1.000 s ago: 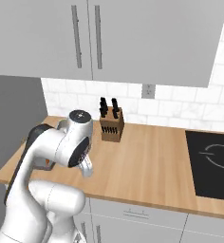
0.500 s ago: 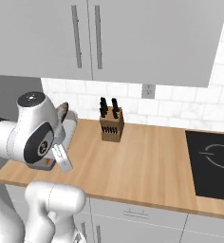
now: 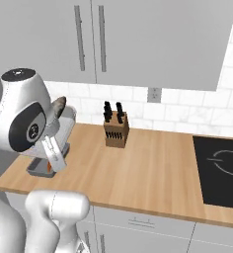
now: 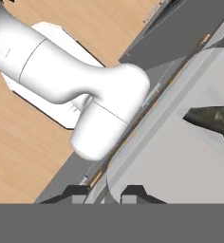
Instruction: Take the meat container that has the fish and place it on the second highest rack of the freezer. Then take the vegetable container that has the carrot and eggplant and place it on the highest rack of the freezer.
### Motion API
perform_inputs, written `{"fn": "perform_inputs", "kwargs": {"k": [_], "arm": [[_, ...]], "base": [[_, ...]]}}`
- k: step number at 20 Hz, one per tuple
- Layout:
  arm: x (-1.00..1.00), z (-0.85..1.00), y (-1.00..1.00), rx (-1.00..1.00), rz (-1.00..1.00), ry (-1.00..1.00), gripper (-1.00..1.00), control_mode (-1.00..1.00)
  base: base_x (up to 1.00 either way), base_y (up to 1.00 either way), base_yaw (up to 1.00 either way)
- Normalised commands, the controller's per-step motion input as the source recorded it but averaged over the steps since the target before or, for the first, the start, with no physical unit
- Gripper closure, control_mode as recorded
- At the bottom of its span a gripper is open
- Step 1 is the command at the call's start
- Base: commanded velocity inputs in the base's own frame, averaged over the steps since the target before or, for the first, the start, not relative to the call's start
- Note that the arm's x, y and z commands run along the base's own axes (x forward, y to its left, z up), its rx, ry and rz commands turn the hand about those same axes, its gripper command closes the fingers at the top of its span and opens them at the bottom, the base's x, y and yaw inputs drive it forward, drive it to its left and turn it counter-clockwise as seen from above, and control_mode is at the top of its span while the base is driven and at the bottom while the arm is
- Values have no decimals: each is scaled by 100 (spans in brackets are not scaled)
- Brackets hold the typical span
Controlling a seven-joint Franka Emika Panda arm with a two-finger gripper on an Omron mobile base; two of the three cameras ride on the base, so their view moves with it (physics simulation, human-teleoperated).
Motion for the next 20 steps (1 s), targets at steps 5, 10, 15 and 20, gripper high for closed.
{"fn": "perform_inputs", "kwargs": {"k": [5,10,15,20], "arm": [[-4,0,0,1,0,1,100,-100],[-9,0,0,0,0,6,100,-100],[-2,-1,0,0,0,3,100,100],[0,0,0,0,0,0,100,100]], "base": [[0,0,0],[0,0,0],[-47,0,0],[-100,2,23]]}}
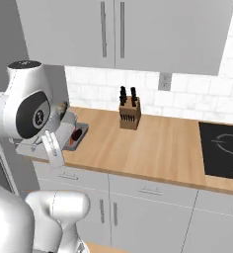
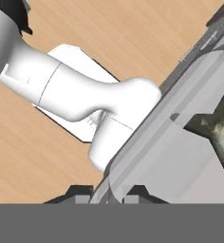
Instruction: Take the meat container that has the fish and place it on the second highest rack of the freezer. Then take the vegetable container that has the carrot and eggplant and place it on the highest rack of the freezer.
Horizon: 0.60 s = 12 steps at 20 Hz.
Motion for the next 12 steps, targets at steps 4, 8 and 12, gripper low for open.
{"fn": "perform_inputs", "kwargs": {"k": [4,8,12], "arm": [[0,0,0,0,0,0,100,100],[0,0,0,0,0,0,100,100],[0,0,0,0,0,0,100,100]], "base": [[-97,51,34],[-60,100,7],[-4,100,0]]}}
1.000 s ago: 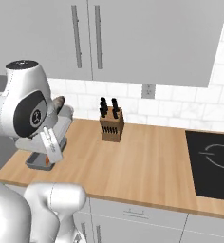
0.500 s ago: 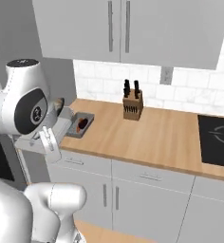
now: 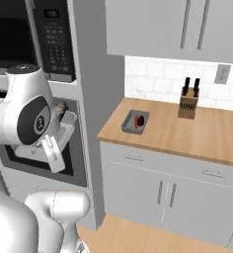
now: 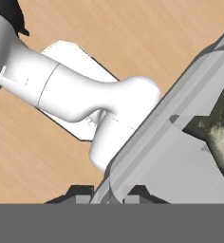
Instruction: Take the meat container that has the fish and place it on the second highest rack of the freezer. Then take the vegetable container that has the carrot and eggplant and place it on the highest rack of the freezer.
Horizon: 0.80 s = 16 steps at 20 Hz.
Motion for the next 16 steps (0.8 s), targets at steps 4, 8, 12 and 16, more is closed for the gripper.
{"fn": "perform_inputs", "kwargs": {"k": [4,8,12,16], "arm": [[0,0,0,0,0,0,100,100],[0,0,0,0,0,0,100,100],[0,0,0,0,0,0,100,100],[0,0,0,0,0,0,100,100]], "base": [[0,100,0],[-3,100,0],[-29,100,0],[-39,100,3]]}}
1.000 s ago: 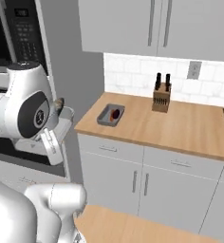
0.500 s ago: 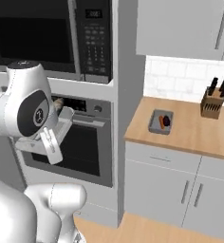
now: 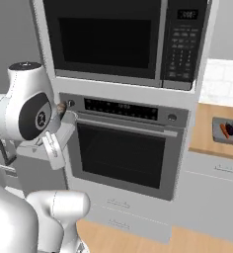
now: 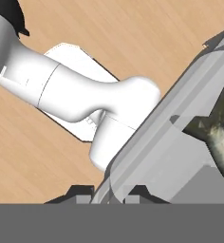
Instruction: Take the meat container that has the fish and place it on the second highest rack of the freezer. Then take the vegetable container that has the carrot and eggplant and place it on the highest rack of the freezer.
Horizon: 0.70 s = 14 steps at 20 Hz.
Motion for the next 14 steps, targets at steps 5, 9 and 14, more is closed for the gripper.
{"fn": "perform_inputs", "kwargs": {"k": [5,9,14], "arm": [[0,0,0,0,0,0,100,100],[0,0,0,0,0,0,100,100],[0,0,0,0,0,0,100,100]], "base": [[-37,100,4],[-9,100,2],[24,98,7]]}}
